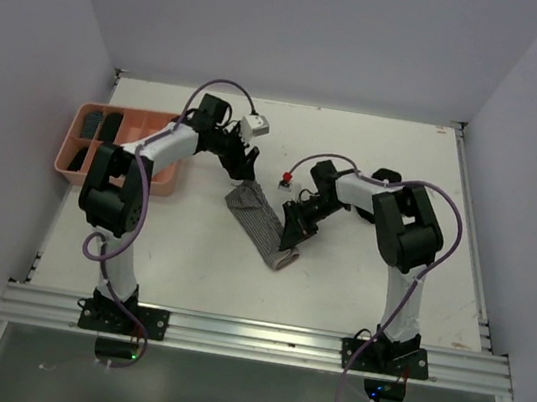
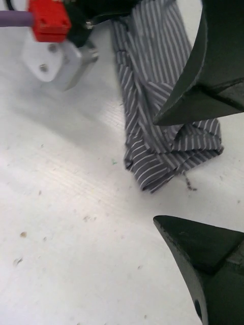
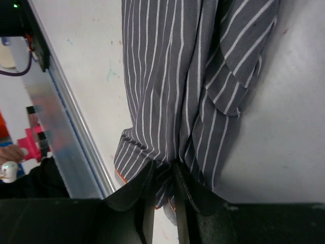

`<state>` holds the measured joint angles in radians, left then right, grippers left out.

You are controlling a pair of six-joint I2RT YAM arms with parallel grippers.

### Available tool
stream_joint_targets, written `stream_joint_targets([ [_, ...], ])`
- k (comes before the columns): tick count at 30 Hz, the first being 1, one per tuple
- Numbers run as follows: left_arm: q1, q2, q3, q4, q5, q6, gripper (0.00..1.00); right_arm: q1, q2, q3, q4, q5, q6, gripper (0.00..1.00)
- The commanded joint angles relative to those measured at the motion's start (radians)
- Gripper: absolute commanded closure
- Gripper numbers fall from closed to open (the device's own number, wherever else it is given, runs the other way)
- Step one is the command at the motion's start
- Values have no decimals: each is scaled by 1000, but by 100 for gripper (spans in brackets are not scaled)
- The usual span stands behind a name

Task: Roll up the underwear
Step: Fold the underwear

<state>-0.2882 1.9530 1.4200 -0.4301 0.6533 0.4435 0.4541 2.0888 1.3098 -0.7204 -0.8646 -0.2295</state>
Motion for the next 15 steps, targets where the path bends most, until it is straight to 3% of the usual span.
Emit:
stream_joint_targets([
  [1, 7, 24, 63, 109, 5, -109, 24, 46, -9, -55, 18, 21, 36, 72],
  [3, 6, 35, 92, 137, 17, -150, 19, 69, -62, -70, 54, -31, 99, 59],
  [5, 9, 6, 102, 113, 43, -150, 16, 83, -107, -67, 65, -66, 119, 56],
  [7, 17, -47, 51, 117, 58, -154, 0, 58, -176, -34, 38, -86, 137, 55],
  [11, 23, -187, -9, -82, 25, -51, 0, -17, -297, -3, 25, -59, 137, 54],
  [15, 17, -349, -191, -93, -61, -50, 0, -37, -287, -15, 42, 70, 113, 59],
])
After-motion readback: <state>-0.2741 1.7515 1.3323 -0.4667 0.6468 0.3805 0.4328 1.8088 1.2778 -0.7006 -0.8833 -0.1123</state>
